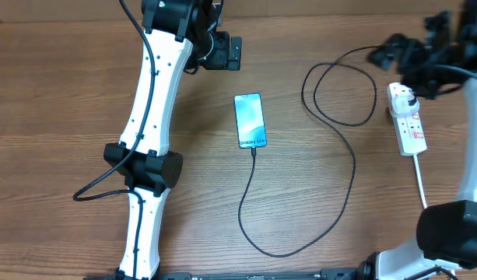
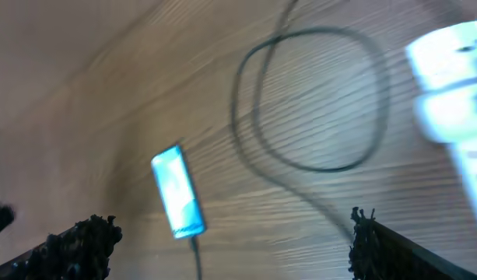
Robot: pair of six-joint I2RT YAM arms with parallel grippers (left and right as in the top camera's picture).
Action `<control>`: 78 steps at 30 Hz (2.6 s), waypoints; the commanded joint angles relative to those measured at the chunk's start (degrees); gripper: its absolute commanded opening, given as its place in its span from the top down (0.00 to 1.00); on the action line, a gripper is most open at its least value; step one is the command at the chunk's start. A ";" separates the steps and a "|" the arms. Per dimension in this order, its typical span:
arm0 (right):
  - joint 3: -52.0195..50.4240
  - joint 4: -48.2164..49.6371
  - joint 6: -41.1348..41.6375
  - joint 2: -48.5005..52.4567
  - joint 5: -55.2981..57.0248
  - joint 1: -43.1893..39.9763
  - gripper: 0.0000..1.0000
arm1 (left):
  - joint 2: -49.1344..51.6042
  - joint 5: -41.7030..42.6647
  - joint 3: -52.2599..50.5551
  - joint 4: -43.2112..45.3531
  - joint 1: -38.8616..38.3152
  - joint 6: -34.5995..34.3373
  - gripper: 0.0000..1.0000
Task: Plug charger to phone and switch on socket
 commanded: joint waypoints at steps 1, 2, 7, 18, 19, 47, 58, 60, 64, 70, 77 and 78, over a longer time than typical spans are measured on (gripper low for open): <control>1.53 -0.72 -4.68 -0.42 -1.99 -8.00 0.00 | -0.24 -0.79 0.98 -0.13 0.26 0.87 0.00; 1.53 -0.83 -5.70 -0.07 -2.75 -9.38 0.00 | -0.24 -0.79 0.98 -0.13 0.26 0.87 0.00; 1.51 -1.51 -10.05 3.78 -5.68 -16.59 0.00 | -0.24 -0.79 0.98 -0.13 0.26 0.85 0.00; 1.51 2.91 -15.02 14.01 -7.13 -18.58 0.00 | -0.24 -0.79 0.98 -0.13 0.26 0.87 0.00; 1.46 3.15 -15.10 14.53 -7.45 -18.58 0.00 | -0.24 -0.79 0.98 -0.13 0.26 0.85 0.00; -1.27 6.10 -18.43 22.71 -8.59 -18.47 0.00 | -0.24 -0.79 0.98 -0.13 0.26 0.87 0.00; -6.23 10.21 -18.01 22.71 -8.57 -18.03 0.00 | -0.24 -0.79 0.98 -0.13 0.26 0.87 0.00; -6.43 10.71 -18.01 22.71 -8.57 -17.77 0.00 | -0.24 -0.79 0.98 -0.13 0.26 0.87 0.00; -7.89 12.87 -17.77 22.71 -8.59 -16.87 0.00 | -0.24 -0.79 0.98 -0.13 0.26 0.85 0.00; -9.70 14.84 -17.73 22.71 -7.65 -15.89 0.00 | -0.24 -0.79 0.98 -0.13 0.26 0.87 0.00; -9.70 14.64 -17.14 22.73 -5.07 -15.89 0.00 | -0.24 -0.79 0.98 -0.13 0.26 0.87 0.00; -9.70 14.71 -17.14 22.73 -4.90 -15.89 0.00 | -0.24 -0.79 0.98 -0.13 0.26 0.87 0.00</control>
